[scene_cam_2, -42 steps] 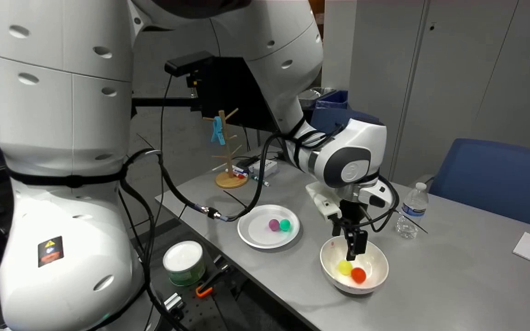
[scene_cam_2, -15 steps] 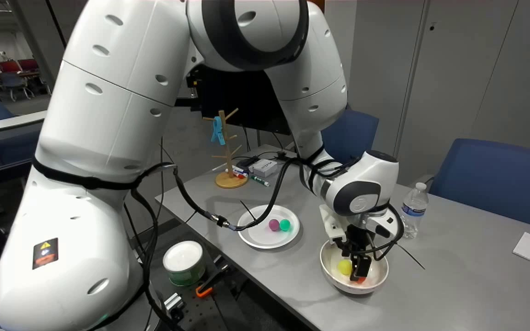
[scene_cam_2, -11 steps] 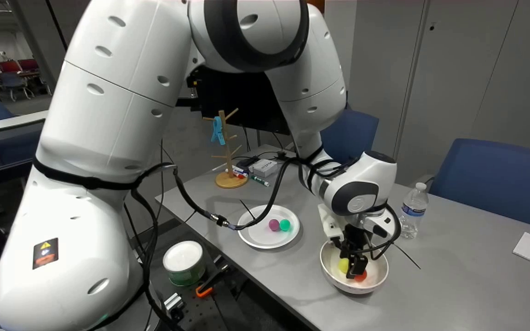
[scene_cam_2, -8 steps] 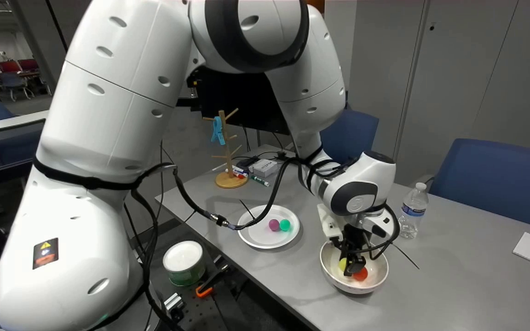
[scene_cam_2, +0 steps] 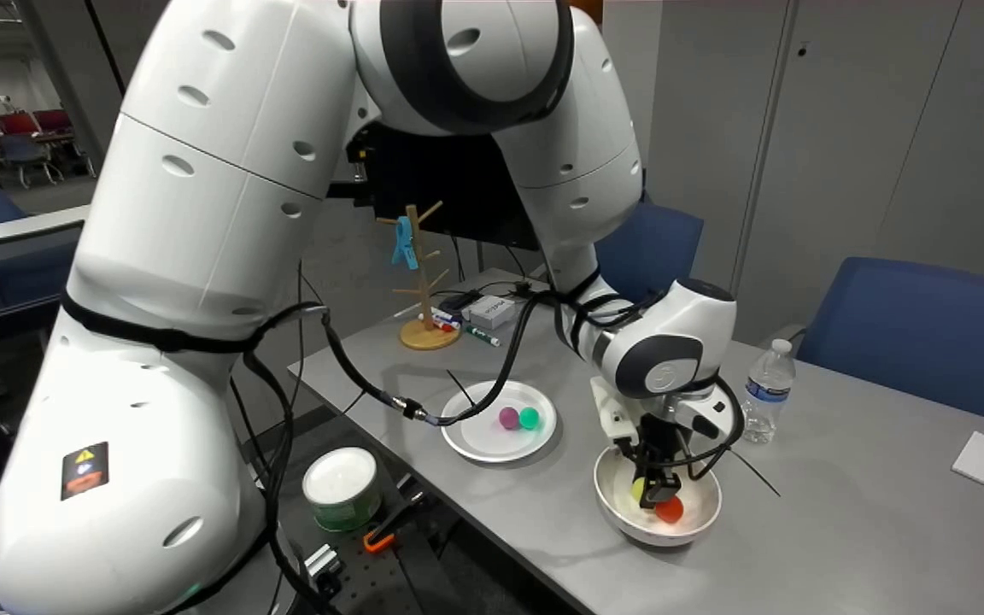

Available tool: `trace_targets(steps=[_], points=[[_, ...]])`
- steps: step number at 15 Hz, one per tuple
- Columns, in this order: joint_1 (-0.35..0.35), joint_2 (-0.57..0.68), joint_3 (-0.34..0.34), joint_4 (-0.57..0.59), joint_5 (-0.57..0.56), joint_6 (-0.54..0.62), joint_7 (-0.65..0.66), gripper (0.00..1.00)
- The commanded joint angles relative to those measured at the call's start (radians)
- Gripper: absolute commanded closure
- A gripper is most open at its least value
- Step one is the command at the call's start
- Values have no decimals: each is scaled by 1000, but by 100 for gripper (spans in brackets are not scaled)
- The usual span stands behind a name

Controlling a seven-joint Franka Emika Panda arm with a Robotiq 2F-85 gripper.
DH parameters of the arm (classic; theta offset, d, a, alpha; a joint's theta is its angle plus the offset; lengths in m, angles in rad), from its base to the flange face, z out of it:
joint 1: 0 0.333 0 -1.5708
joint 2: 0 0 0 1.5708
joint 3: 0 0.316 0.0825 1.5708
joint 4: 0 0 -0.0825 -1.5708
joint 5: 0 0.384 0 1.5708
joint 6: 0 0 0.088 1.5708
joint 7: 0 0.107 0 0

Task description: Pick up the objects from the white bowl and place them on the white plate

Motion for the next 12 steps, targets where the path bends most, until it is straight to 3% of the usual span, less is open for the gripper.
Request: trace_targets(steps=[1, 5, 8, 12], points=[[39, -72, -22, -29, -16, 2, 5, 84], [99, -169, -42, -63, -87, 31, 18, 84], [130, -239, -19, -87, -128, 30, 12, 84], [129, -290, 73, -108, -83, 14, -45, 84]])
